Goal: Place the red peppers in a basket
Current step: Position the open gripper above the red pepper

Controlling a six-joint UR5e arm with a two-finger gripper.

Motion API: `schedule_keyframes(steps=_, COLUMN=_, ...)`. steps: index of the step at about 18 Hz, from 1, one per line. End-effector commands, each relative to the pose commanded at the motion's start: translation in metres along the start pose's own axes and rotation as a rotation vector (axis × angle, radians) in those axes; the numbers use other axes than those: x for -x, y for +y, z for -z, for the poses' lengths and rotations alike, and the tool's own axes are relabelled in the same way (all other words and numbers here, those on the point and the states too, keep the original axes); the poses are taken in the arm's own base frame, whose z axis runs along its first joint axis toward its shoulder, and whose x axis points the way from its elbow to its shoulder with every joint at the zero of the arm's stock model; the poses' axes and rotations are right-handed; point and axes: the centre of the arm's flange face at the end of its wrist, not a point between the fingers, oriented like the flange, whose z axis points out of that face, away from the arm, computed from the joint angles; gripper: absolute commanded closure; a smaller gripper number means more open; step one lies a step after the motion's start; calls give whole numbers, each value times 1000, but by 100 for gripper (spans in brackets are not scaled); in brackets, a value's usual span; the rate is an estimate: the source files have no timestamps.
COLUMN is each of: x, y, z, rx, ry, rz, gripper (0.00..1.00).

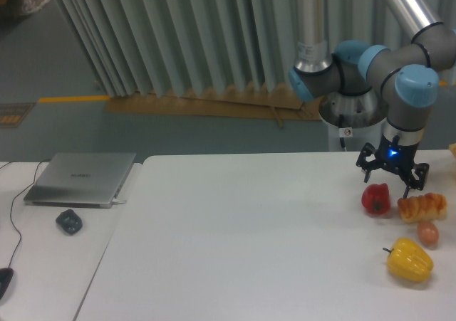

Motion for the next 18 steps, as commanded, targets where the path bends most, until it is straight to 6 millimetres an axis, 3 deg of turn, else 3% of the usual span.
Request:
schedule_keyframes(steps=11, x=-11, y=-9, z=-21, rx=71, ry=1, rz=-56, gripper=0)
schedule_keyframes(steps=18, x=-6, y=-9, z=-27, rx=84, ry=1, rz=-53, gripper=0)
